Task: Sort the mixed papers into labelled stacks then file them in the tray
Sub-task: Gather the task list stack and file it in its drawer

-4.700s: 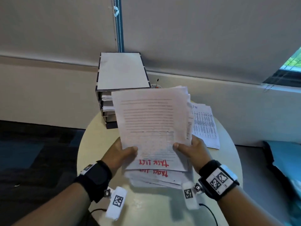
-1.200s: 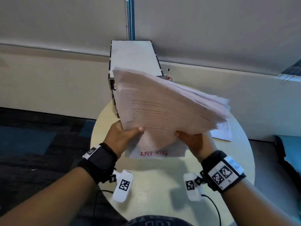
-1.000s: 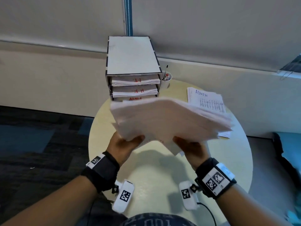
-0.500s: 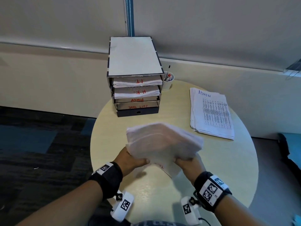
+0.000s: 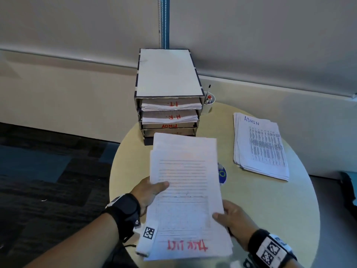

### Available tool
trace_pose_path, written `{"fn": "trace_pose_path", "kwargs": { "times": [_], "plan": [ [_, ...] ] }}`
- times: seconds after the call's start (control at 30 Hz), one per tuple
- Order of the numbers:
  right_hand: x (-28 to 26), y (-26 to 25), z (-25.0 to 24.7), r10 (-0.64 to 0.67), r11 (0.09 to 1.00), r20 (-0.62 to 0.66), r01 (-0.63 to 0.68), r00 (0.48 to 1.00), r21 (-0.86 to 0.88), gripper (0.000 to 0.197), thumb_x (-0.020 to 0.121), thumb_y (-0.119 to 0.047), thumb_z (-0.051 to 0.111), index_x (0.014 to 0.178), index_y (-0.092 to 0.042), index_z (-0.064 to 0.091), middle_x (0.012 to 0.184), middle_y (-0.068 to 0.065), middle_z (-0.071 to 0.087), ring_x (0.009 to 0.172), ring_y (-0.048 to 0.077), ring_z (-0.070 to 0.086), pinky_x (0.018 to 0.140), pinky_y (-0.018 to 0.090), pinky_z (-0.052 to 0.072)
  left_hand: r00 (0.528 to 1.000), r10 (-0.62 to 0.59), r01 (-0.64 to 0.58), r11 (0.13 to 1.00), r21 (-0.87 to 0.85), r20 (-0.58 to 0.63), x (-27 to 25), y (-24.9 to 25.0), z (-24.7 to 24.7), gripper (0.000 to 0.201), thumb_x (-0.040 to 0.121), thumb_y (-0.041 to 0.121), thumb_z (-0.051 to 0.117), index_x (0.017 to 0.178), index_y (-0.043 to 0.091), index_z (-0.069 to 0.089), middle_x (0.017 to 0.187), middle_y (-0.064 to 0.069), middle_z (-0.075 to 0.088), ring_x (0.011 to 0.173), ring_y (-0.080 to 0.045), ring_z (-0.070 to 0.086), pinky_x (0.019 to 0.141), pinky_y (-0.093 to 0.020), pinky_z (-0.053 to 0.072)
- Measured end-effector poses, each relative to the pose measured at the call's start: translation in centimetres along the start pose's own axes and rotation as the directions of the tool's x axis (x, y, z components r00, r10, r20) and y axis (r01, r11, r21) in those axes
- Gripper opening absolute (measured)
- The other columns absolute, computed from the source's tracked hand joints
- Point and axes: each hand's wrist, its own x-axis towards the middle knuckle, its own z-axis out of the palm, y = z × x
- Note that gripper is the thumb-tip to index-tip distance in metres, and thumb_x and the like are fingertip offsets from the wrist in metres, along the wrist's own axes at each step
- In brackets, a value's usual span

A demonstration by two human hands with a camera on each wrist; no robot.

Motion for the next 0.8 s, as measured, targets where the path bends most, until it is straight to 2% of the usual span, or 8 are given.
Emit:
{"fn": "trace_pose_path", "kwargs": {
  "times": [0.07, 0.2, 0.3, 0.4, 0.5, 0.67, 0.73, 0.8],
  "plan": [
    [0.8, 1.6, 0.3, 0.080, 0.997, -0.005, -0.080, 0.997, 0.012, 0.069, 0.058, -0.026, 0.090, 0.117, -0.003, 0.064, 0.110, 0.022, 0.073, 0.099, 0.046, 0.069, 0.091, 0.063, 0.052, 0.997, -0.079, 0.078, 0.995, -0.064, -0.012, 1.2, -0.5, -0.8, 0.030, 0.092, 0.023, 0.069, 0.121, 0.017, 0.066, 0.119, -0.005, 0.071, 0.110, -0.029, 0.066, 0.103, -0.051, 0.047],
    [3.1, 1.6, 1.7, 0.104, 0.994, -0.177, -0.107, 0.979, -0.004, 0.035, 0.078, -0.005, 0.065, 0.112, -0.002, 0.065, 0.097, 0.021, 0.075, 0.089, 0.044, 0.071, 0.083, 0.058, 0.057, 0.991, -0.123, 0.118, 0.990, -0.083, -0.059, 3.0, -0.4, -1.6, 0.022, 0.099, 0.021, 0.058, 0.120, 0.018, 0.062, 0.111, -0.002, 0.070, 0.095, -0.019, 0.067, 0.076, -0.031, 0.054],
    [5.1, 0.0, 2.2, 0.123, 0.992, -0.196, -0.123, 0.973, 0.015, 0.023, 0.095, 0.005, 0.052, 0.111, -0.004, 0.065, 0.096, 0.020, 0.076, 0.086, 0.042, 0.073, 0.079, 0.053, 0.059, 0.984, -0.147, 0.132, 0.980, -0.147, -0.098, 5.2, 0.0, -2.7, 0.022, 0.100, 0.023, 0.055, 0.120, 0.018, 0.061, 0.115, -0.008, 0.070, 0.100, -0.028, 0.067, 0.087, -0.041, 0.053],
    [6.7, -1.8, 2.2, 0.141, 0.990, -0.184, -0.137, 0.973, 0.038, 0.025, 0.097, 0.006, 0.048, 0.113, -0.005, 0.064, 0.099, 0.019, 0.076, 0.088, 0.042, 0.072, 0.078, 0.052, 0.059, 0.981, -0.144, 0.121, 0.978, -0.172, -0.133, 7.1, 0.7, -3.4, 0.022, 0.101, 0.022, 0.054, 0.121, 0.017, 0.062, 0.108, -0.008, 0.072, 0.098, -0.032, 0.068, 0.083, -0.040, 0.054],
    [8.2, -3.0, 2.0, 0.140, 0.990, -0.167, -0.133, 0.976, 0.050, 0.026, 0.099, 0.005, 0.046, 0.114, -0.006, 0.064, 0.100, 0.018, 0.076, 0.088, 0.040, 0.073, 0.064, 0.040, 0.059, 0.978, -0.145, 0.120, 0.979, -0.167, -0.150, 8.8, 1.2, -3.9, 0.026, 0.100, 0.022, 0.056, 0.124, 0.015, 0.063, 0.111, -0.010, 0.072, 0.100, -0.034, 0.068, 0.092, -0.047, 0.053],
    [10.0, -4.6, 1.9, 0.129, 0.991, -0.169, -0.119, 0.977, 0.064, 0.028, 0.100, 0.004, 0.044, 0.114, -0.009, 0.064, 0.100, 0.018, 0.076, 0.081, 0.035, 0.074, 0.057, 0.035, 0.057, 0.979, -0.128, 0.102, 0.981, -0.167, -0.156, 10.8, 2.3, -4.7, 0.028, 0.098, 0.026, 0.058, 0.125, 0.017, 0.063, 0.111, -0.008, 0.074, 0.101, -0.033, 0.070, 0.097, -0.051, 0.051],
    [10.7, -4.9, 1.9, 0.118, 0.992, -0.168, -0.108, 0.979, 0.067, 0.027, 0.101, 0.003, 0.045, 0.113, -0.009, 0.065, 0.101, 0.018, 0.076, 0.084, 0.036, 0.074, 0.059, 0.036, 0.058, 0.984, -0.112, 0.086, 0.980, -0.181, -0.139, 10.9, 2.9, -4.7, 0.027, 0.099, 0.025, 0.057, 0.124, 0.020, 0.062, 0.111, -0.004, 0.073, 0.103, -0.030, 0.069, 0.099, -0.051, 0.050],
    [11.9, -5.0, 1.7, 0.116, 0.993, -0.183, -0.108, 0.976, 0.051, 0.025, 0.101, 0.002, 0.046, 0.113, -0.009, 0.065, 0.101, 0.017, 0.076, 0.090, 0.037, 0.073, 0.070, 0.042, 0.059, 0.988, -0.090, 0.064, 0.979, -0.193, -0.128, 10.7, 3.1, -4.9, 0.027, 0.098, 0.023, 0.057, 0.125, 0.024, 0.061, 0.114, -0.002, 0.073, 0.108, -0.029, 0.067, 0.102, -0.052, 0.047]
  ]
}}
